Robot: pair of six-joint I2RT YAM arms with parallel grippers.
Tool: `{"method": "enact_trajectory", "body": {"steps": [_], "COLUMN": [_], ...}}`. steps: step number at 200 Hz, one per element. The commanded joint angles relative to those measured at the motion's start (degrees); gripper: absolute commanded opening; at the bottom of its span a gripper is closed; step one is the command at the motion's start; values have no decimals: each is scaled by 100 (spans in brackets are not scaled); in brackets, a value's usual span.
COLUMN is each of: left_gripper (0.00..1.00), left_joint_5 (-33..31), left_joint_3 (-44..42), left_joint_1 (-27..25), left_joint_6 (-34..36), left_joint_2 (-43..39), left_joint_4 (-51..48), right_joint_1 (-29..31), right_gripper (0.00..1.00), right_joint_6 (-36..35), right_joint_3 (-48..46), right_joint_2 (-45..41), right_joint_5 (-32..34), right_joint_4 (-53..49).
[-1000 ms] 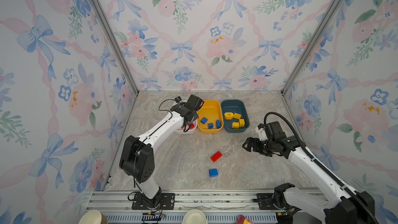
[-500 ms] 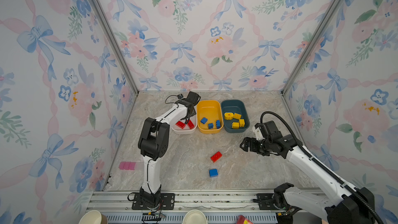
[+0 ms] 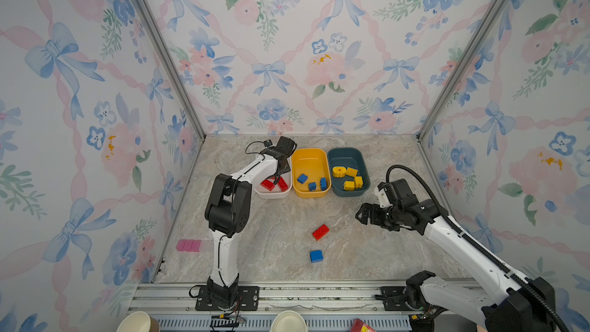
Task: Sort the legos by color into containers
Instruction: 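Move the left gripper back toward the red 2x3 brick on the table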
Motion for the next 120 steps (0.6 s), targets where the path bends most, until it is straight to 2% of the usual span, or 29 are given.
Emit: {"method": "enact_trajectory", "body": {"steps": [1,60,120], "left_gripper": [70,76,82], "left_joint_5": [-197,-510,-205], "left_joint_3": [-214,-932,-1928], "left_joint_1": [-110,-726,-1537], "left_joint_6": [199,749,1467], "left_joint_2": [-461,-1362,-2385], "left_joint_4": [-45,-36,-45], "right_joint_1": [60,45,-112], "right_gripper": [97,97,97], "right_joint_6": [31,-28,-207], "right_joint_3": [54,40,89], "right_joint_2": [56,-23,-53], "right_joint_5": [51,91,60], "right_joint_4": [-46,-125,-302]}}
